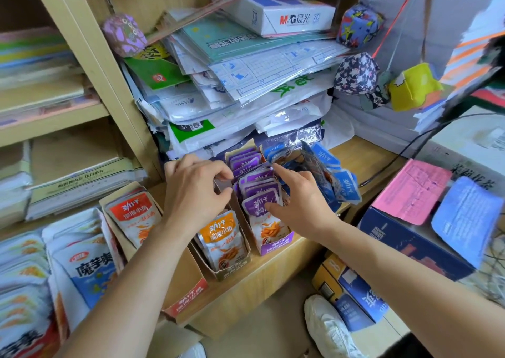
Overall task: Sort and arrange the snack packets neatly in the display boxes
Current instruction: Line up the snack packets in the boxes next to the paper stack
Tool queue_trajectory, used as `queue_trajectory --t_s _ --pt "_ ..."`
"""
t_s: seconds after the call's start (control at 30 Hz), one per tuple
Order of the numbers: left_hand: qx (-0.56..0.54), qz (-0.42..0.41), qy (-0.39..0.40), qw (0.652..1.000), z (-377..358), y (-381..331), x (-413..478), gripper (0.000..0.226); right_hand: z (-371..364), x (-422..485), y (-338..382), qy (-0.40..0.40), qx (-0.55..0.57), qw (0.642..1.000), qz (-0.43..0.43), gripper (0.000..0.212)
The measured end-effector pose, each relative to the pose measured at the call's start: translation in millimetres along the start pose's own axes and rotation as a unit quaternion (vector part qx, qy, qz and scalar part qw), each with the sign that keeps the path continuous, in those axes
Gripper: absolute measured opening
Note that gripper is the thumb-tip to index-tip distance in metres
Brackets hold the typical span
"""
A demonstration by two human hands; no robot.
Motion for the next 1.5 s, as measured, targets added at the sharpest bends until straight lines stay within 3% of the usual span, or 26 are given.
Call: queue_trajectory --t_s 0.2,0.43,0.53,0.63,0.73,0.9,1.03,1.27,1.4,1.5 --pt "0.000 0.021 0.009 1.000 -11 5 0 0.003 -5 -3 0 0.045 0.035 0.998 -0.002 0.073" --pt "0.018 0.057 -0.007 0.998 -16 1 3 0.017 -2 0 5 0.046 0.048 0.997 0.028 0.072" --pt "0.017 0.058 -0.005 0.998 -13 2 5 0.013 0 -2 6 0.010 0.074 0.997 0.019 0.067" --pt "-0.023 0.058 -0.017 0.998 -5 5 8 0.006 3 -9 -1 -0.046 0.008 0.999 -0.008 0.059" --pt "-0.067 0.014 0.006 0.998 -2 5 10 0.012 9 -20 0 -0.085 -0.030 0.996 -0.025 0.042" --pt "-0.123 -0.105 0.113 0.980 -6 -14 -7 0.032 2 -52 -6 0.016 -0.017 0.992 -0.124 0.034" --pt "-0.050 -0.153 0.093 0.983 -15 -20 -24 0.038 -14 -69 -10 -0.014 0.025 0.989 -0.143 0.030" --pt "-0.012 -0.106 0.064 0.992 -18 -28 -27 0.053 -30 -67 -7 -0.034 0.151 0.981 -0.119 0.032" --pt "-0.014 -0.089 0.048 0.995 -16 -29 -24 0.047 -36 -63 -11 -0.054 0.331 0.926 -0.173 0.033" --pt "-0.026 -0.079 0.051 0.995 -15 -24 -23 0.045 -40 -60 -15 -0.049 0.358 0.915 -0.179 0.038"
Point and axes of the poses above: each hand's wrist, its own x-axis towards the middle knuckle, its own z-axis out of the back of the hand, y = z × x, the point moved 4 cm from there along x, towards the middle knuckle, and after that the axes turned 15 degrees about z, right-handed, at the moved point
